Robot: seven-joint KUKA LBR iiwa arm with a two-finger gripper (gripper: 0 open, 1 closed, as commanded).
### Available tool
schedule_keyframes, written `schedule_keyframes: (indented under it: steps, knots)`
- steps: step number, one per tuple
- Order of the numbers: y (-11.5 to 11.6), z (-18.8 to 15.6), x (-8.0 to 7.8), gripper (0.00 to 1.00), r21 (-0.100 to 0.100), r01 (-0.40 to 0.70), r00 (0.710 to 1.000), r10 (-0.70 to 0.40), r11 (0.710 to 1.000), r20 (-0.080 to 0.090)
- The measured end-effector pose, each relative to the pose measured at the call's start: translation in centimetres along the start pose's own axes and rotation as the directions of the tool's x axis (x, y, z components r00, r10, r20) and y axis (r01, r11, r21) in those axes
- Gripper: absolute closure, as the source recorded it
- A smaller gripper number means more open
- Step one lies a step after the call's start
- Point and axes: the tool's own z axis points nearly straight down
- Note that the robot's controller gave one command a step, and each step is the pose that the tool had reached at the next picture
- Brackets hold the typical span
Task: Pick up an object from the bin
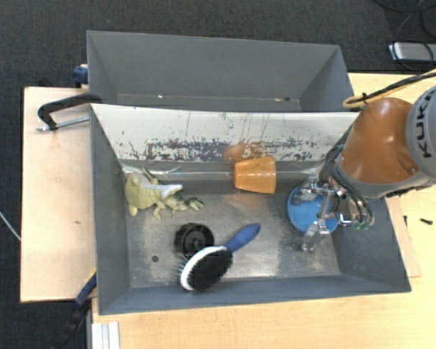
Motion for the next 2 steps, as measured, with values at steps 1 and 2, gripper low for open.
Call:
schedule_keyframes:
  steps: [1, 2]
  knots:
    - [0.02, -0.08, -0.13, 0.0, 0.0, 0.0, 1.0, 0.0, 1.0, -0.001]
    - [0.06, -0.16, -0.25, 0.0, 0.0, 0.0, 1.0, 0.0, 1.0, 0.0]
